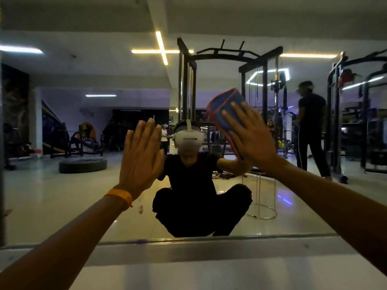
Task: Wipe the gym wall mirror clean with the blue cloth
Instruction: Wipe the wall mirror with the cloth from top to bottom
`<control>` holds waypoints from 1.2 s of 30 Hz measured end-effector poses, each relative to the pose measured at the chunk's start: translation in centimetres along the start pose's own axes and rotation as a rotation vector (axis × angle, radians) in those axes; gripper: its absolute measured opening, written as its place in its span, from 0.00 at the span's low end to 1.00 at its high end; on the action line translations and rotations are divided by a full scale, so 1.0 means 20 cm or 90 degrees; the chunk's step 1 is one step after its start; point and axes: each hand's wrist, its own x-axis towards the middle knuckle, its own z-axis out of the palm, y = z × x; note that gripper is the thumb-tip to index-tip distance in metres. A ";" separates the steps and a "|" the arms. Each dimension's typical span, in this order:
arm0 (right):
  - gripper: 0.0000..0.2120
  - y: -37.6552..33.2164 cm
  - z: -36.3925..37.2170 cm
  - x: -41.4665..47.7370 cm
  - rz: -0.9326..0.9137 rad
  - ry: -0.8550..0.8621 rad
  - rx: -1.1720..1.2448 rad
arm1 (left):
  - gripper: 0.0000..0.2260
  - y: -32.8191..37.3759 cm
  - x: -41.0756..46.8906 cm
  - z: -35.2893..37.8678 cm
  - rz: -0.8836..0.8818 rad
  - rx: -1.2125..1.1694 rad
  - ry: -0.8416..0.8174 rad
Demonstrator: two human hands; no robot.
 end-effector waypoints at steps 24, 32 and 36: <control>0.25 -0.07 -0.01 0.15 -0.283 -0.047 0.026 | 0.33 0.01 0.25 -0.11 -0.022 -0.009 -0.030; 0.27 0.14 -0.07 0.41 0.262 0.106 0.067 | 0.34 0.12 0.35 -0.09 0.007 0.019 -0.037; 0.26 0.17 0.00 0.19 -0.216 -0.020 -0.002 | 0.34 0.23 0.40 -0.05 -0.020 0.015 -0.021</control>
